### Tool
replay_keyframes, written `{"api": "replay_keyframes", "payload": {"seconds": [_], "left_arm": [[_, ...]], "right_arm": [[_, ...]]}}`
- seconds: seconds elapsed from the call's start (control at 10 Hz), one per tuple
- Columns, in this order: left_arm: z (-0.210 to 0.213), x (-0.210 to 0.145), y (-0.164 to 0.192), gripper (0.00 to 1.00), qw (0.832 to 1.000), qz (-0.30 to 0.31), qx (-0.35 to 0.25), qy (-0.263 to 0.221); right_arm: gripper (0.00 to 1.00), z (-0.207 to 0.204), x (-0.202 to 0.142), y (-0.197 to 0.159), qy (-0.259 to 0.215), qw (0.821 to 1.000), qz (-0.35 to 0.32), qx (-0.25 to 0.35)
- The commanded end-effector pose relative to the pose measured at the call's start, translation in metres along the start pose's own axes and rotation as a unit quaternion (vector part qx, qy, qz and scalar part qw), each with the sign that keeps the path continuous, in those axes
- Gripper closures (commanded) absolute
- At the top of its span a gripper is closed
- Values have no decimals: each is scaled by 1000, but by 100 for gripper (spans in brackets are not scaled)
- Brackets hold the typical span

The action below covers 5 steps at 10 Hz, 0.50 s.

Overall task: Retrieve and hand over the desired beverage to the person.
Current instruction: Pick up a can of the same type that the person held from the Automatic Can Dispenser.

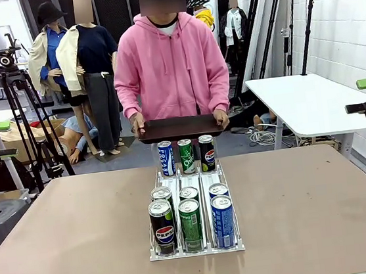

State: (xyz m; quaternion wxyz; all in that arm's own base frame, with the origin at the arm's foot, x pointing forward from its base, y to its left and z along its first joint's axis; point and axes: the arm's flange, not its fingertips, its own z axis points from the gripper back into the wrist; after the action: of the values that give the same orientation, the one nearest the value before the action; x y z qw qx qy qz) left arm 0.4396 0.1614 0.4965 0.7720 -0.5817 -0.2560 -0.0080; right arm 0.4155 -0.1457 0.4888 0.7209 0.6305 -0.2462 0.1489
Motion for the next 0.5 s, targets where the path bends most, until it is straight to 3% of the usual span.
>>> {"api": "replay_keyframes", "payload": {"seconds": [0.0, 0.4], "left_arm": [[1, -3, 0, 0, 1000, 0, -3, 1], [1, -3, 0, 0, 1000, 0, -3, 1]], "right_arm": [[0, 0, -2, 0, -1, 1000, -4, 7], [0, 0, -2, 0, -1, 1000, -4, 7]]}}
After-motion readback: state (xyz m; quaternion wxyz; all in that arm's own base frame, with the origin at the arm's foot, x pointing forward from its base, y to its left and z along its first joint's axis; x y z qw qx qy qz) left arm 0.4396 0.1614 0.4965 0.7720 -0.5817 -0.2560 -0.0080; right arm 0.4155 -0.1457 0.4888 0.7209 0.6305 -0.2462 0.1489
